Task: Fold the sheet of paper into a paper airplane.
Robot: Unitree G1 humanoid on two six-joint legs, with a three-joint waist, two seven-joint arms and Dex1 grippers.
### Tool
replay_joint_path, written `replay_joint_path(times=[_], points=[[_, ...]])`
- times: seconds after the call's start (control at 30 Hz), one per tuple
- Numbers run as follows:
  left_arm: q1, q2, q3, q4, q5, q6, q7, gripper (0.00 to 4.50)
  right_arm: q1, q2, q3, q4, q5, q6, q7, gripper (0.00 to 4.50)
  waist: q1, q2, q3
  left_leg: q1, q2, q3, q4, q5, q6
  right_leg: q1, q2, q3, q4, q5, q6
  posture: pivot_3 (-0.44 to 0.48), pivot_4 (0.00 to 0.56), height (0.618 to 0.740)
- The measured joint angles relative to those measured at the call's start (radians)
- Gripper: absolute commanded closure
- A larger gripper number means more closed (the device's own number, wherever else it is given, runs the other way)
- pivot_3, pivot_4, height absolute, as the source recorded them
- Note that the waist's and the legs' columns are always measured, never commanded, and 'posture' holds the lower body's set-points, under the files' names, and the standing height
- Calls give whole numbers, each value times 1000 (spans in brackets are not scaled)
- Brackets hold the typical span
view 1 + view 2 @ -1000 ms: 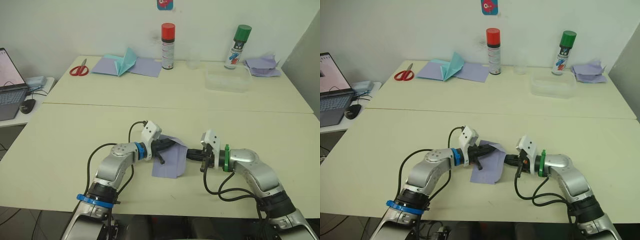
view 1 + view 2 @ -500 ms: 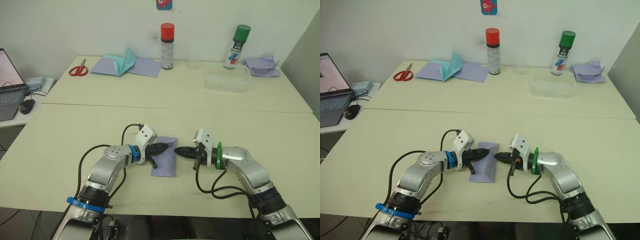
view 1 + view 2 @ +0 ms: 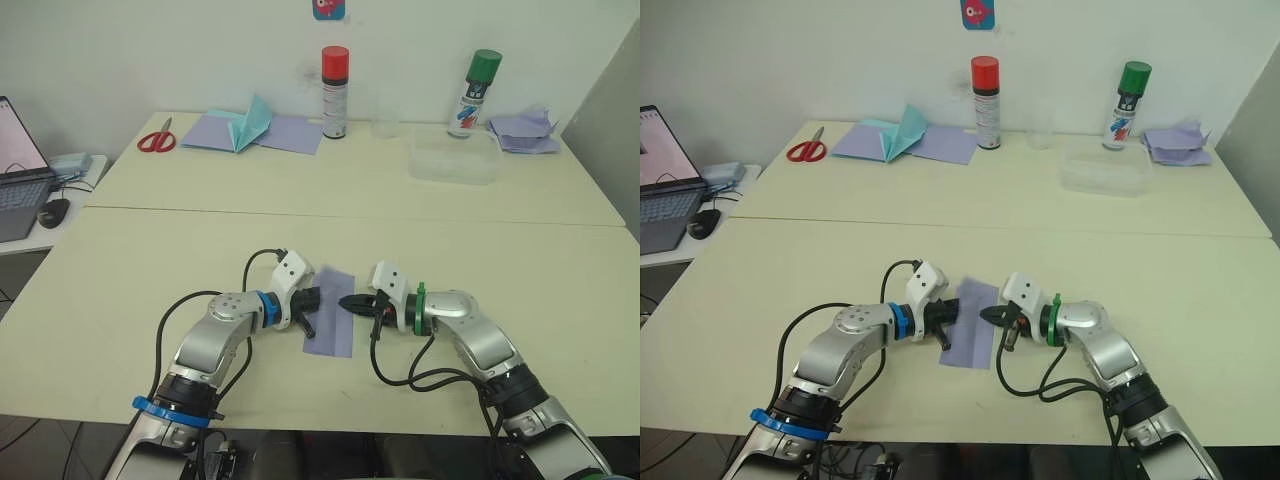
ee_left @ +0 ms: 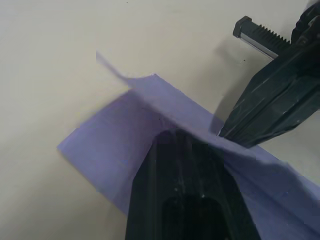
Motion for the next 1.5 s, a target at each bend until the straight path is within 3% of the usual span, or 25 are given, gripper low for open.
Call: replay_joint_path(times=[0.37, 0.47, 0.6, 0.73, 0.93, 1.13, 1.5], points=[[55, 107, 29, -71, 1, 13, 2, 4500, -5, 22, 24, 13, -49, -21, -38, 4457, -5, 0, 0, 1, 2, 0, 0, 0, 0, 0, 0, 0, 0, 0, 0, 0, 150, 740], [76, 153, 87, -81, -6, 17, 3, 4500, -5, 20, 29, 12, -52, -23, -38, 4457, -6, 0, 0, 1, 2, 0, -1, 0, 0, 0, 0, 0, 0, 0, 0, 0, 150, 740], [80, 153, 199, -101, -81, 19, -1, 4500, -7, 17, 31, 12, -54, -27, -35, 4457, -2, 0, 0, 0, 2, 0, 0, 0, 0, 0, -1, -1, -1, 0, 0, 0, 150, 740], [52, 152, 223, -191, -174, 60, -43, 4500, -12, 17, 33, 14, -55, -28, -27, 4457, -2, 0, 0, 0, 1, 0, 0, 0, 0, 0, -1, -1, -2, 0, 0, 0, 150, 740], [-3, 151, 87, -255, -180, 92, -74, 4500, -26, 18, 36, 26, -54, -29, -12, 4457, -3, 0, 0, 0, 1, 0, -1, 0, 0, 0, -1, 0, -2, 0, 0, 0, 150, 740], [26, 180, -94, -150, -16, 14, -91, 4500, -7, -10, 28, -24, -42, 14, -7, 4457, -1, 0, 0, 0, 1, 0, -1, 0, 0, 0, -1, 0, -2, 0, 0, 0, 150, 740], [6, 188, -127, -56, 62, -137, -135, 4500, 95, -142, -19, -248, 107, 121, 125, 4457, 2, 0, 0, 0, 1, -1, -1, 0, 0, 1, -1, 0, -3, -2, 2, 0, 150, 740]])
